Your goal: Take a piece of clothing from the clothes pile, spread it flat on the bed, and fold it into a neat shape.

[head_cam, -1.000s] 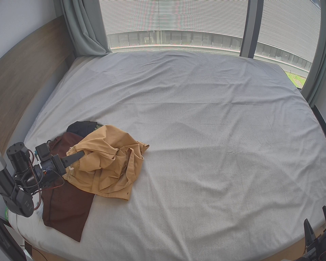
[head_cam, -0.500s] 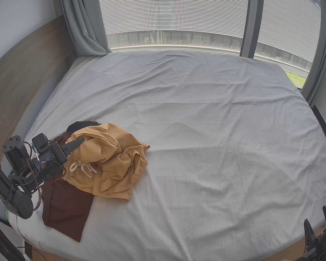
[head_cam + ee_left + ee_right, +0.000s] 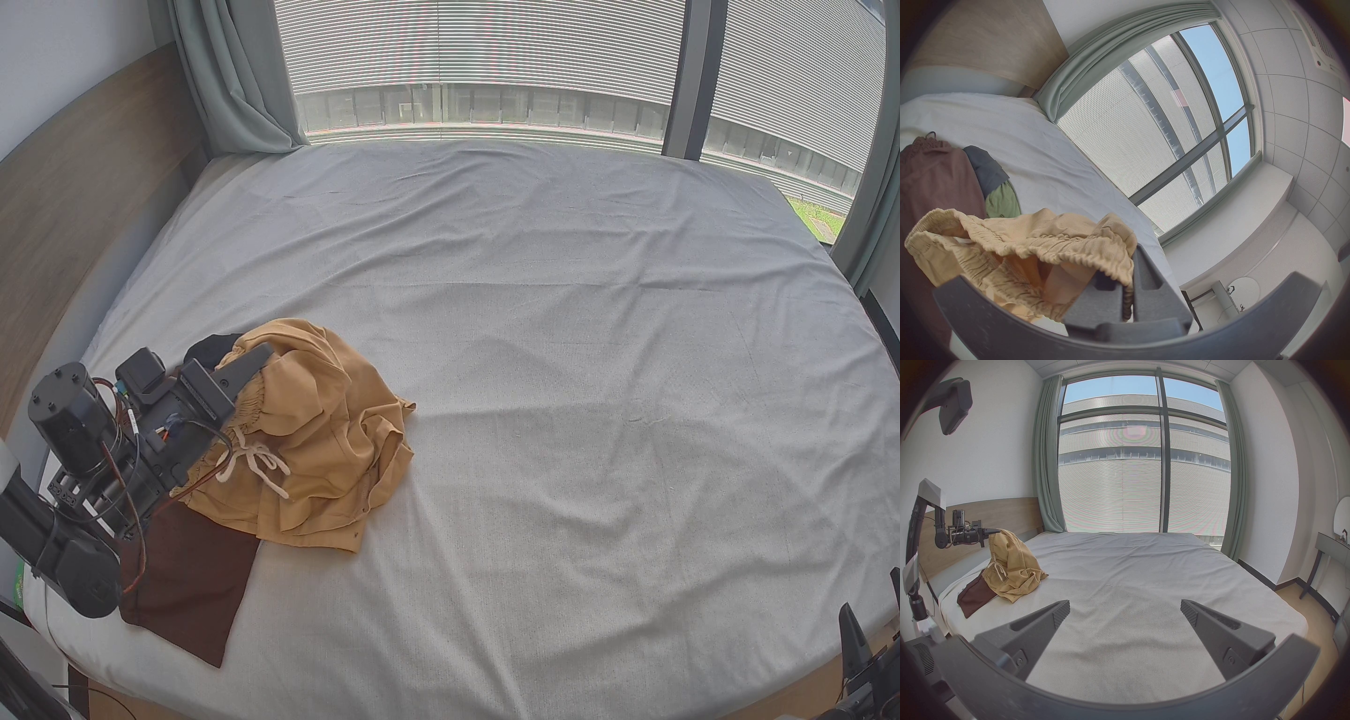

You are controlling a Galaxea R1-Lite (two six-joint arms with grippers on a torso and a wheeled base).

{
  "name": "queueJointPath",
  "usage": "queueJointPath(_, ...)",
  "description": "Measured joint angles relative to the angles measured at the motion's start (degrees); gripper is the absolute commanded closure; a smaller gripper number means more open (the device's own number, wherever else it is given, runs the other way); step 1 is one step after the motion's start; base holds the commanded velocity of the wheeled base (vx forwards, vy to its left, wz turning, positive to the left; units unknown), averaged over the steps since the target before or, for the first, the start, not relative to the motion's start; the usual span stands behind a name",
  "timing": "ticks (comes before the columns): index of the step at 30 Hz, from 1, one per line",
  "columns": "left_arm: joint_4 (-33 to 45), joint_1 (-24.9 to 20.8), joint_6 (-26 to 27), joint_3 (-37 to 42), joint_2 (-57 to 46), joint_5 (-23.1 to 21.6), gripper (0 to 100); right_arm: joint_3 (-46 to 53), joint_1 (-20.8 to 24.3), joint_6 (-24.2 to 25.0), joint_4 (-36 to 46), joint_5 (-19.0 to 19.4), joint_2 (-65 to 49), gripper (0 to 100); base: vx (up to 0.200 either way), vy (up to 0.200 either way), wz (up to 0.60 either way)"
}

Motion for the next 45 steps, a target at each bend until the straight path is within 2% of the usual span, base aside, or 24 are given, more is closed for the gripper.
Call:
queueJointPath(7, 0.0, -5.7, -2.0, -2.0, 0.0, 4.3, 100, 0.0, 0.0, 0.1, 0.0, 0.0, 0.0, 0, 0.0, 0.0, 0.0)
queueJointPath(18, 0.8, -11.8, -2.2, -4.1, 0.3, 5.8, 100, 0.0, 0.0, 0.1, 0.0, 0.0, 0.0, 0, 0.0, 0.0, 0.0)
queueJointPath(31, 0.6, -17.0, -2.2, -6.6, 1.0, 6.2, 100, 0.0, 0.0, 0.1, 0.0, 0.0, 0.0, 0, 0.0, 0.0, 0.0)
queueJointPath(45, 0.7, -25.4, -2.2, -11.6, 4.8, 5.7, 100, 0.0, 0.0, 0.1, 0.0, 0.0, 0.0, 0, 0.0, 0.0, 0.0)
